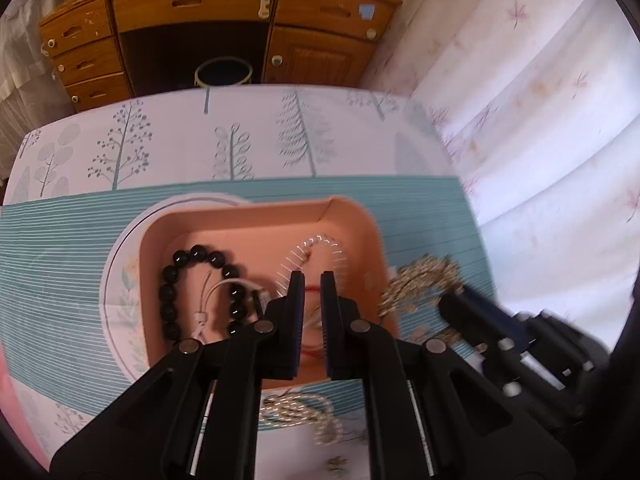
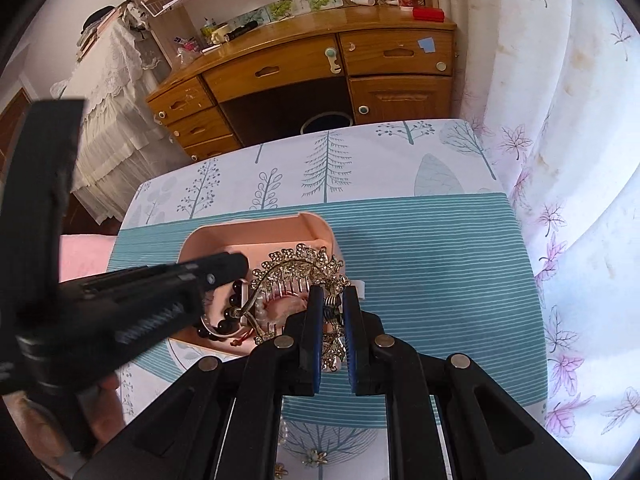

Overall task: Organize jewelry
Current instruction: 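Carry the pearl bracelet and gold comb over the pink box and lower them, then open both tools to drop the pearl bracelet and gold comb into the box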

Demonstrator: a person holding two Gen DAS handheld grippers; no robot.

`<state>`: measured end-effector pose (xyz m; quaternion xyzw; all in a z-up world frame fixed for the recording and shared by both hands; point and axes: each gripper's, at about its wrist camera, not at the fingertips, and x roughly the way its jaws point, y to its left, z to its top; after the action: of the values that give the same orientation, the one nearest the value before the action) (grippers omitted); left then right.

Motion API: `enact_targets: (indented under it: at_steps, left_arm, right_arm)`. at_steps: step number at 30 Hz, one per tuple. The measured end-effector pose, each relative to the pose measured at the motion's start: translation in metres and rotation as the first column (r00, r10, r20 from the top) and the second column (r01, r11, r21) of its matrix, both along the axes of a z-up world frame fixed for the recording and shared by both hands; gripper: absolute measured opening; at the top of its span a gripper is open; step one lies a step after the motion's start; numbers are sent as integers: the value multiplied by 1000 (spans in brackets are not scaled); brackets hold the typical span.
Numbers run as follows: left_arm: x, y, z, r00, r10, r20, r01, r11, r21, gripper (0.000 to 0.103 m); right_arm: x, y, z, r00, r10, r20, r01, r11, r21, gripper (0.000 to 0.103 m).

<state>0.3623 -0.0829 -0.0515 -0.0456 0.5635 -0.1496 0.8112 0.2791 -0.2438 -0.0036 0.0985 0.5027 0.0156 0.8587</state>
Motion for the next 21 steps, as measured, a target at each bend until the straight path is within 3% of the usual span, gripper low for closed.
enact_targets:
  at_steps: [13, 21]
  left_arm:
    - [-36, 87, 12, 991, 131, 16, -130, 991, -38, 6]
    - [-68, 113, 11, 986, 165, 38, -163, 986, -39, 6]
  right_arm:
    - [43, 30, -18, 999, 13, -33, -11, 998, 56, 9]
    - [78, 45, -38, 997, -13, -82, 20, 997, 75, 9]
